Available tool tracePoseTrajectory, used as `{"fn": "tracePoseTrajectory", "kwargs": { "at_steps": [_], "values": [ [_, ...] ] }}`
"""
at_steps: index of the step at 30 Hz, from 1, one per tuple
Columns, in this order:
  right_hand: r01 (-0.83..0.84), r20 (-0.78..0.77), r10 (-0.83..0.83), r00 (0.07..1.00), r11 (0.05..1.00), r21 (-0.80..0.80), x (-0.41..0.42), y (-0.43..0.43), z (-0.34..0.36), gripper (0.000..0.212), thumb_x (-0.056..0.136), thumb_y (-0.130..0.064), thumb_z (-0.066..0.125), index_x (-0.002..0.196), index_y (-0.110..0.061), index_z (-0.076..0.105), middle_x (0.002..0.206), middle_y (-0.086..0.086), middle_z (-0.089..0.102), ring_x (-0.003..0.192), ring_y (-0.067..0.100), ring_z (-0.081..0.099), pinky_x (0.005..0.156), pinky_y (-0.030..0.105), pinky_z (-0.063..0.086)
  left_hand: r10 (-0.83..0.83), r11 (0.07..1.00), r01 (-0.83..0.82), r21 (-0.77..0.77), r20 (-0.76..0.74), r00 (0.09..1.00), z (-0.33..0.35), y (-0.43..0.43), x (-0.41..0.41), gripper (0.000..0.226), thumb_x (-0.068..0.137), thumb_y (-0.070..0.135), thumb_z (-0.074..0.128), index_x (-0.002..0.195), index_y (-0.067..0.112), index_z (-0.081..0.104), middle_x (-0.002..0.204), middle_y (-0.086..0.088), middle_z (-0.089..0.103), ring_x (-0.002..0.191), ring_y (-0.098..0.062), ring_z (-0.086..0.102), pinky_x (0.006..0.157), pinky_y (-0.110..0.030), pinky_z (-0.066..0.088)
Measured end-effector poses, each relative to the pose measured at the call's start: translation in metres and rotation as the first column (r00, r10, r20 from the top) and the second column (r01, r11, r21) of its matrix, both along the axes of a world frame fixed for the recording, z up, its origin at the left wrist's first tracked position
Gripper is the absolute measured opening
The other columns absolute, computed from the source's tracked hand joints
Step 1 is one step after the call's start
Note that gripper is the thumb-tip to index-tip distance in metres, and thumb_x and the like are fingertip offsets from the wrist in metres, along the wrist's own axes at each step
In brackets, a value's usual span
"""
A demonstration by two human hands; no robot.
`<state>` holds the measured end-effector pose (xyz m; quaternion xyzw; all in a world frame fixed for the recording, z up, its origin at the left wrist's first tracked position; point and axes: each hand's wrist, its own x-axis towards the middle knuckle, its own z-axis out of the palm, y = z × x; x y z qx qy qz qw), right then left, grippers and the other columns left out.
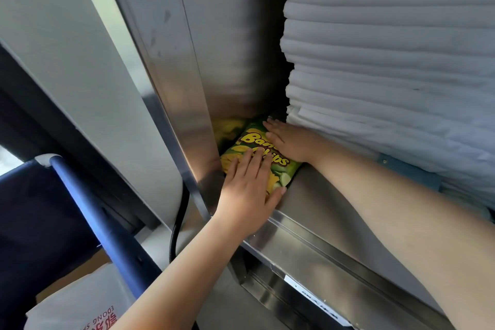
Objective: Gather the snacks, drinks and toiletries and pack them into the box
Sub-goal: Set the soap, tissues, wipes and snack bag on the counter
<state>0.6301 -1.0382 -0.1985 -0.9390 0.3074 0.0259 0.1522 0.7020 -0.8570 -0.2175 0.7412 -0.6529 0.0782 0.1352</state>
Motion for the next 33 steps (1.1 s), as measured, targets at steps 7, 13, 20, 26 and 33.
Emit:
{"fn": "tracePoseTrajectory", "kwargs": {
  "at_steps": [7, 13, 20, 26, 33],
  "values": [
    [0.015, 0.283, 0.003, 0.959, 0.998, -0.063, -0.042, 0.034, -0.018, 0.05, 0.103, -0.035, 0.024, 0.151, -0.021, 0.017, 0.158, 0.002, 0.011, 0.146, 0.016, 0.006, 0.113, 0.022, -0.001, 0.115, 0.988, -0.108, 0.114, -0.052, 0.992, 0.003, -0.014, 0.01, 0.073, 0.093, 0.058, 0.021, 0.149, 0.013, 0.013, 0.158, -0.006, 0.006, 0.144, -0.021, -0.005, 0.114, -0.037, -0.004],
    [0.112, 0.141, -0.101, 0.985, 0.991, -0.079, -0.045, 0.029, -0.027, 0.051, 0.103, -0.036, 0.017, 0.152, -0.023, 0.009, 0.159, 0.003, 0.006, 0.146, 0.016, 0.001, 0.113, 0.023, -0.004, 0.131, 0.981, -0.129, 0.145, -0.002, 0.991, 0.002, -0.014, 0.008, 0.073, 0.093, 0.057, 0.021, 0.149, 0.011, 0.015, 0.157, -0.01, 0.01, 0.144, -0.027, 0.001, 0.114, -0.042, 0.002],
    [0.249, 0.168, -0.223, 0.96, 0.956, -0.152, -0.054, 0.056, -0.014, 0.059, 0.102, -0.041, 0.02, 0.152, -0.015, 0.002, 0.159, 0.006, -0.003, 0.146, 0.018, -0.004, 0.115, 0.028, -0.003, 0.112, 0.985, -0.11, 0.136, -0.006, 0.994, 0.006, -0.012, 0.01, 0.073, 0.094, 0.056, 0.022, 0.149, 0.009, 0.009, 0.157, -0.011, 0.006, 0.144, -0.027, -0.002, 0.114, -0.042, 0.002],
    [0.476, 0.224, -0.421, 0.879, 0.79, -0.387, -0.142, 0.108, -0.007, 0.058, 0.099, -0.026, 0.04, 0.148, -0.004, 0.02, 0.158, 0.014, 0.008, 0.146, 0.029, 0.005, 0.116, 0.035, 0.001, -0.152, 0.988, 0.152, 0.009, 0.134, 0.979, 0.002, 0.001, -0.014, 0.058, 0.098, 0.04, 0.026, 0.147, 0.01, 0.021, 0.156, -0.011, 0.014, 0.144, -0.027, 0.004, 0.115, -0.045, 0.002],
    [0.524, 0.046, -0.551, 0.833, 0.76, -0.384, -0.198, 0.128, -0.01, 0.056, 0.099, -0.019, 0.032, 0.15, -0.007, 0.013, 0.158, 0.011, 0.01, 0.146, 0.024, 0.009, 0.119, 0.033, 0.006, -0.123, 0.992, 0.124, -0.015, 0.049, 0.991, 0.0, 0.005, -0.017, 0.042, 0.097, 0.025, 0.038, 0.135, 0.009, 0.049, 0.143, -0.01, 0.044, 0.135, -0.029, 0.034, 0.111, -0.044, 0.02]
  ]
}}
